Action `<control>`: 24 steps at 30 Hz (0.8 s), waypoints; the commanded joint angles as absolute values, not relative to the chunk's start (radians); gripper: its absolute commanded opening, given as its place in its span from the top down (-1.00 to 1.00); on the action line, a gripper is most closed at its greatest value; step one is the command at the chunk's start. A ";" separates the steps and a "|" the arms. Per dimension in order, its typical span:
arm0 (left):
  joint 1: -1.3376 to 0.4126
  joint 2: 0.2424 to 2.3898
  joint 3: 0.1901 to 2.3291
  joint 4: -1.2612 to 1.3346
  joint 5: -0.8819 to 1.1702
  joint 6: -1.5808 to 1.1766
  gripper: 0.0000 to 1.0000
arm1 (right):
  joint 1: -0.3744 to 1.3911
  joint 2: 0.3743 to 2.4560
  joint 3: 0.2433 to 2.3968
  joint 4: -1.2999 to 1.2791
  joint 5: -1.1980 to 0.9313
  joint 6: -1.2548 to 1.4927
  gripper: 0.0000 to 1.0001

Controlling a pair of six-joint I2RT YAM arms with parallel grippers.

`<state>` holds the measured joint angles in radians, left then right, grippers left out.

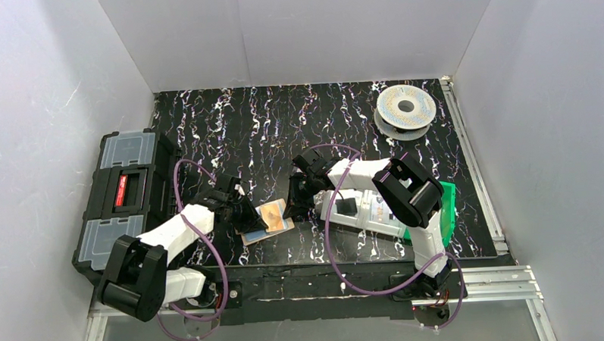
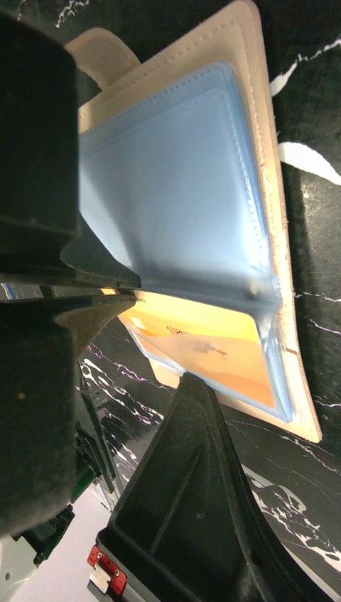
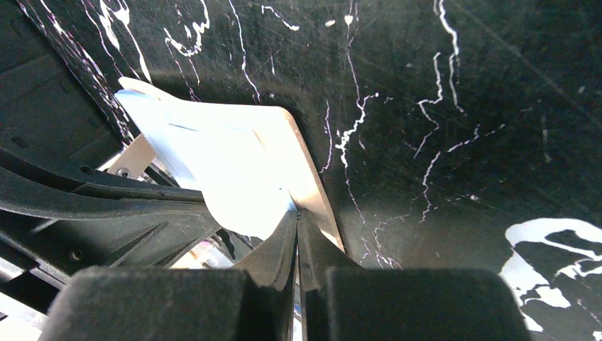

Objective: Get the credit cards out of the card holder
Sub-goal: Remove the credit card from the card holder.

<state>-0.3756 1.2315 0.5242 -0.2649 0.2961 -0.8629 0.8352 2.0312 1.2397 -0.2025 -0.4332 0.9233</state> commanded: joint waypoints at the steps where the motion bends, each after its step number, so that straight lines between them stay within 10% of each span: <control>1: -0.374 1.198 0.546 -0.358 0.234 -0.835 1.00 | 0.856 2.149 1.172 -0.287 -0.235 0.888 0.85; 24: -0.344 0.981 0.641 -0.683 0.030 -0.799 1.00 | 0.856 2.054 1.204 -0.322 -0.218 0.865 0.59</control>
<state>-0.3504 1.0279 0.6055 -0.5874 0.0896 -0.8194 0.8374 2.0221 1.2340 -0.1962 -0.4247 0.9257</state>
